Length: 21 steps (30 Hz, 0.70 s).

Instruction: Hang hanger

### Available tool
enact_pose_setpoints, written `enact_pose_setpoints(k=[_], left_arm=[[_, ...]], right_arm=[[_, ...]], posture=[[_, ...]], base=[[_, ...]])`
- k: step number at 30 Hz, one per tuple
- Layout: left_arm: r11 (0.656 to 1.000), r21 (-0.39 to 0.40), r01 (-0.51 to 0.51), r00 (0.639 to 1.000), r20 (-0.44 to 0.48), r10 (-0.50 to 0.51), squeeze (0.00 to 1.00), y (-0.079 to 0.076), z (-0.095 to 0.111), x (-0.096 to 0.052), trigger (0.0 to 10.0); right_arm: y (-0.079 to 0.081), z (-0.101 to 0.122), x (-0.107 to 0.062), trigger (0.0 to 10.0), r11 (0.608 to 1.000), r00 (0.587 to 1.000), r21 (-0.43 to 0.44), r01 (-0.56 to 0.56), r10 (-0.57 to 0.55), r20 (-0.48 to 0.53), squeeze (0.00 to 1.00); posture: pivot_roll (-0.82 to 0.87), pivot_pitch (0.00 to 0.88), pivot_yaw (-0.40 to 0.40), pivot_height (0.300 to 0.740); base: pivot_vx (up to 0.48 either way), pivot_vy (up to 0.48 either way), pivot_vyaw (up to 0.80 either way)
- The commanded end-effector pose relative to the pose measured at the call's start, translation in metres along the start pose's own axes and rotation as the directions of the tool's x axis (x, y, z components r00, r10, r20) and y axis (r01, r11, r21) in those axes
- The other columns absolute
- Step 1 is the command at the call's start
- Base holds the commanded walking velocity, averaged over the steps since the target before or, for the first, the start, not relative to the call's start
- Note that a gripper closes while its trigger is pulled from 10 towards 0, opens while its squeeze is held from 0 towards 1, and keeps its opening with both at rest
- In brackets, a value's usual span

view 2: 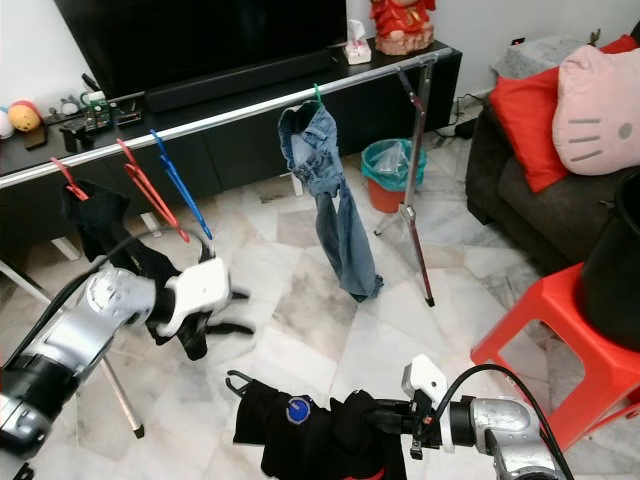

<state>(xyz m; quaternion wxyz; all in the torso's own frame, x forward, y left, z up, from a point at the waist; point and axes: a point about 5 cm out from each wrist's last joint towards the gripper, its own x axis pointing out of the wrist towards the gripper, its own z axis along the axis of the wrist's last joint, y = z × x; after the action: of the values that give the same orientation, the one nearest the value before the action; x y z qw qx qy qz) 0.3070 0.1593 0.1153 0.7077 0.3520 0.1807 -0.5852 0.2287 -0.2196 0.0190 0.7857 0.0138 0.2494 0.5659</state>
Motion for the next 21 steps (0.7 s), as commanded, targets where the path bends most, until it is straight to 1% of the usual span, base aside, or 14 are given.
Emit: enact_pose_setpoints(k=[1,3,4,5,6,7,8,11,14,16,17,18,19,21], left_arm=[[0.998,0.018,0.057,0.996,-0.064,-0.055,0.0,-0.008,-0.008,-0.003,10.0],[0.995,0.024,0.096,0.991,-0.097,-0.094,0.0,-0.015,-0.014,-0.002,10.0],[0.995,0.035,0.09,0.99,-0.114,-0.086,0.0,-0.016,-0.017,-0.001,10.0],[0.999,0.054,0.007,0.993,-0.12,0.0,0.0,-0.011,-0.019,0.003,10.0],[0.996,0.068,-0.051,0.992,-0.111,0.059,0.0,-0.006,-0.018,0.004,10.0],[0.996,0.068,-0.051,0.992,-0.111,0.059,0.0,-0.006,-0.018,0.004,10.0],[0.989,0.071,-0.128,0.987,-0.091,0.134,0.0,0.002,-0.015,0.006,10.0],[0.984,0.062,-0.17,0.983,-0.055,0.173,0.0,0.007,-0.01,0.006,10.0],[0.988,0.044,-0.149,0.988,-0.036,0.151,0.0,0.005,-0.007,0.006,10.0],[0.994,0.032,-0.106,0.994,-0.028,0.107,0.0,0.001,-0.007,0.007,10.0],[0.999,0.013,-0.048,0.999,0.0,0.048,0.0,-0.006,-0.006,0.007,10.0],[0.999,0.0,-0.032,0.999,0.025,0.032,0.0,-0.008,-0.003,0.008,10.0],[1.0,-0.008,-0.023,0.999,0.042,0.023,0.0,-0.009,-0.001,0.008,10.0],[0.999,-0.011,-0.049,0.995,0.084,0.049,0.0,-0.008,0.005,0.011,10.0]], right_arm=[[0.001,0.006,0.004,0.0,0.999,0.999,-0.023,-0.03,0.031,0.017,0.0],[0.001,0.007,0.004,0.0,0.999,0.999,-0.025,-0.037,0.037,0.015,0.0],[0.001,0.008,0.003,0.0,0.999,0.999,-0.025,-0.038,0.038,0.016,0.0],[0.001,0.009,0.003,0.0,0.999,0.999,-0.026,-0.04,0.041,0.016,0.0],[0.0,0.009,0.003,0.0,0.999,0.999,-0.027,-0.041,0.042,0.015,0.0],[0.0,0.009,0.003,0.0,0.999,0.999,-0.027,-0.041,0.042,0.015,0.0],[0.0,0.011,0.002,0.0,0.999,0.999,-0.028,-0.046,0.046,0.012,0.0],[0.0,0.012,0.001,0.0,0.998,0.998,-0.03,-0.057,0.057,0.002,0.0],[0.0,0.012,0.001,0.0,0.998,0.998,-0.031,-0.057,0.057,-0.002,0.0],[0.0,0.013,0.001,0.0,0.998,0.998,-0.032,-0.057,0.057,-0.004,0.0],[0.0,0.013,0.002,0.0,0.998,0.998,-0.032,-0.059,0.059,-0.01,0.0],[0.0,0.012,0.003,0.0,0.998,0.998,-0.031,-0.061,0.06,-0.013,0.0],[0.0,0.012,0.004,0.0,0.998,0.998,-0.031,-0.062,0.061,-0.016,0.0],[0.0,0.012,0.004,0.0,0.998,0.998,-0.03,-0.063,0.062,-0.019,0.0]], posture=[[0.11,0.0,0.12,0.74],[0.11,0.0,0.118,0.74],[0.11,0.0,0.118,0.74],[0.1,0.0,0.116,0.74],[0.1,0.0,0.114,0.74],[0.1,0.0,0.114,0.74],[0.1,0.0,0.111,0.74],[0.11,0.001,0.108,0.74],[0.11,0.007,0.109,0.74],[0.11,0.007,0.109,0.74],[0.11,0.01,0.108,0.74],[0.11,0.011,0.107,0.74],[0.11,0.012,0.107,0.74],[0.12,0.015,0.107,0.74]], base=[[0.0,0.0,0.0],[0.0,0.0,0.0],[0.0,0.0,0.0],[0.0,0.0,0.0],[0.0,0.0,0.0],[0.0,0.0,0.0],[0.0,0.0,0.0],[0.0,0.0,0.0],[0.0,0.0,0.0],[0.0,0.0,0.0],[0.0,0.0,0.0],[0.0,0.0,0.0],[0.0,0.0,0.0],[0.0,0.0,0.0]])
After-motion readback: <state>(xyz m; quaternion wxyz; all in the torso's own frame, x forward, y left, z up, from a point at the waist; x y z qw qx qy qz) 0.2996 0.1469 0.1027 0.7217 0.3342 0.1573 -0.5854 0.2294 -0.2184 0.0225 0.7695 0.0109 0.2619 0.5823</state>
